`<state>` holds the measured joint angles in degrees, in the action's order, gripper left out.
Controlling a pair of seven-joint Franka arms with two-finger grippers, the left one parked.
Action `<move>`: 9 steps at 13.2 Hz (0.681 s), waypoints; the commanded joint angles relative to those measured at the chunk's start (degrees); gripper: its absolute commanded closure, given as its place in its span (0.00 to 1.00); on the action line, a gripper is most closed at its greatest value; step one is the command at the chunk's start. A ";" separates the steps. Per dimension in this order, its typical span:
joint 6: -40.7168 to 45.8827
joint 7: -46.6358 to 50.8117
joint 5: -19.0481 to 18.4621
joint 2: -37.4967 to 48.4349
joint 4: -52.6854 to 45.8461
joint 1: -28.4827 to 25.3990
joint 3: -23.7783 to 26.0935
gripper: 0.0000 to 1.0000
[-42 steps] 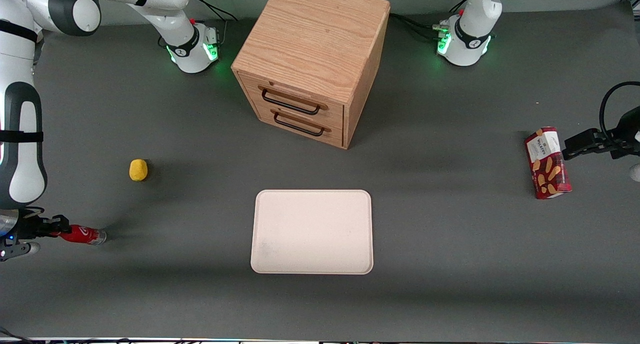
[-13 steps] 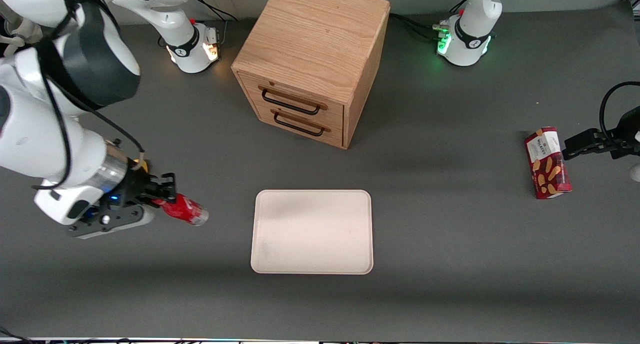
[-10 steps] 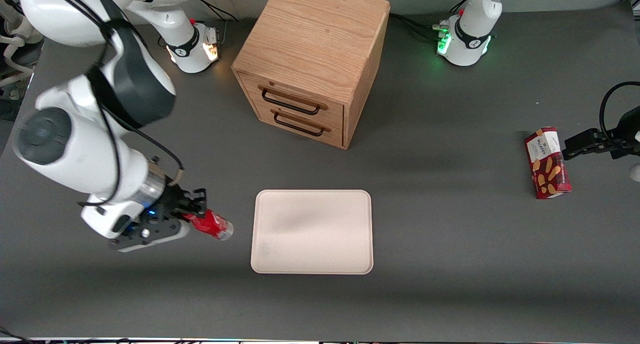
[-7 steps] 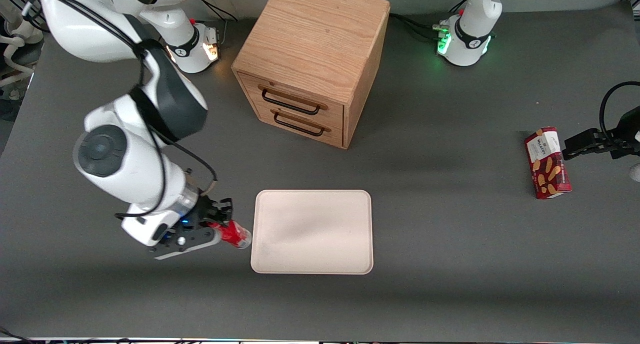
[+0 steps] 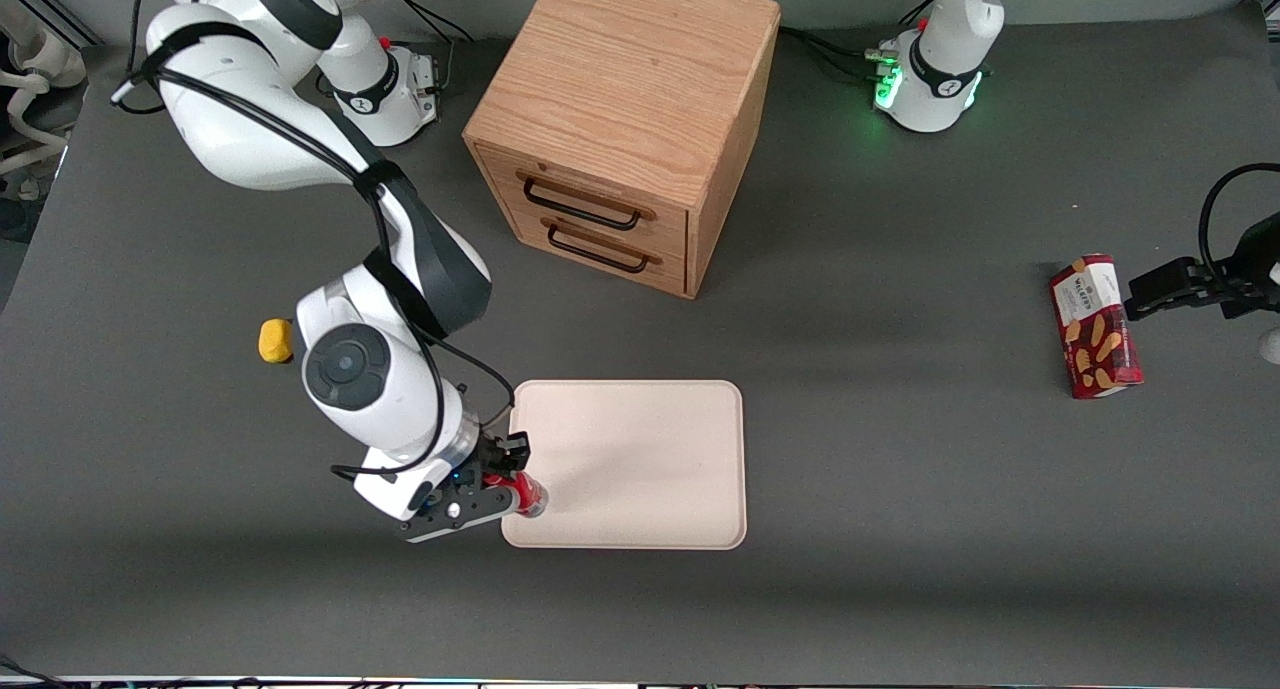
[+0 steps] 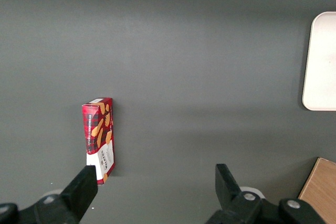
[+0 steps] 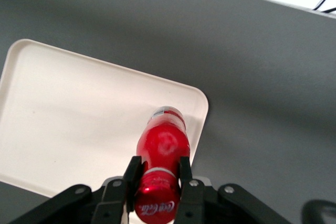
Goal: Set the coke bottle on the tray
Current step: 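Lower the bottle onto the tray edge and open the right gripper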
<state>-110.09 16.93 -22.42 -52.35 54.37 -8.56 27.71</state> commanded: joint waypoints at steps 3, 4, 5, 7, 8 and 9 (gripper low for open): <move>-2.23 3.11 -3.42 -2.40 0.55 -0.32 0.50 1.00; -2.15 3.11 -3.42 -2.40 0.82 -0.23 0.50 1.00; -2.23 3.20 -3.33 -2.40 1.08 -0.23 0.42 1.00; -2.14 3.20 -3.24 -2.40 1.35 -0.14 0.42 1.00; -2.14 3.20 -3.15 -2.49 1.78 0.03 0.42 0.79; -2.32 3.03 -3.24 -2.49 2.14 0.12 0.33 0.01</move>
<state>-111.76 17.96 -24.08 -55.67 55.03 -8.67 27.70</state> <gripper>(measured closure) 0.665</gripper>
